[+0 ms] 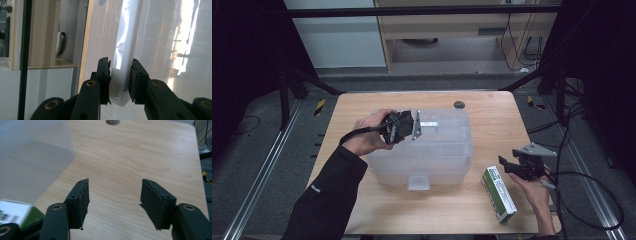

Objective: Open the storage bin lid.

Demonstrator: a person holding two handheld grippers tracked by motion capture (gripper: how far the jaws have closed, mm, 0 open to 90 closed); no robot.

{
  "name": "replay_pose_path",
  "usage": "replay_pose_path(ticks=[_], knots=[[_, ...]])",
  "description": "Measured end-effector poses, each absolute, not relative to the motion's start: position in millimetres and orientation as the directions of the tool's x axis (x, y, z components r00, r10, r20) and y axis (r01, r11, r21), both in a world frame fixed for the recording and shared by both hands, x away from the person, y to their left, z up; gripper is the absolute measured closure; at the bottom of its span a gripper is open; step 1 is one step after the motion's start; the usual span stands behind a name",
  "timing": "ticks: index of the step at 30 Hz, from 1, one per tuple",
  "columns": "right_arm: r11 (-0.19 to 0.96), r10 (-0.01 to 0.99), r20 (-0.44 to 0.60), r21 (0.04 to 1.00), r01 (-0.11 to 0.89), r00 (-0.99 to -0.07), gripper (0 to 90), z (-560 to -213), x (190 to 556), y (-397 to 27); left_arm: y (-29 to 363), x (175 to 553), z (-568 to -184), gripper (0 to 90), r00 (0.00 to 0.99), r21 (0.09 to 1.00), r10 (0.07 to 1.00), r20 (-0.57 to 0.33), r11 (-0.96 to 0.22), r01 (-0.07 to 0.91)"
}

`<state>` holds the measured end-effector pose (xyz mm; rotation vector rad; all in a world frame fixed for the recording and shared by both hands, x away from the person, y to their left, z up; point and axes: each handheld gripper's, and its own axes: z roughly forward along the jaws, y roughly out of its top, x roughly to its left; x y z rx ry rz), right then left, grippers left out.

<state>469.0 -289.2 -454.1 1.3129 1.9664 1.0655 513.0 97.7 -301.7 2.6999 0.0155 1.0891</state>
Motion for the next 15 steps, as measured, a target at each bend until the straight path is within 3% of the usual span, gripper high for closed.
replay_pose_path(ticks=[15], knots=[[0.233,0.862,0.024,0.869,0.438,-0.506,64.0,-403.1,448.6,-262.1,98.0,517.2,-298.1,72.7,0.737,0.226,0.104,0.668,-0.972,-0.068]])
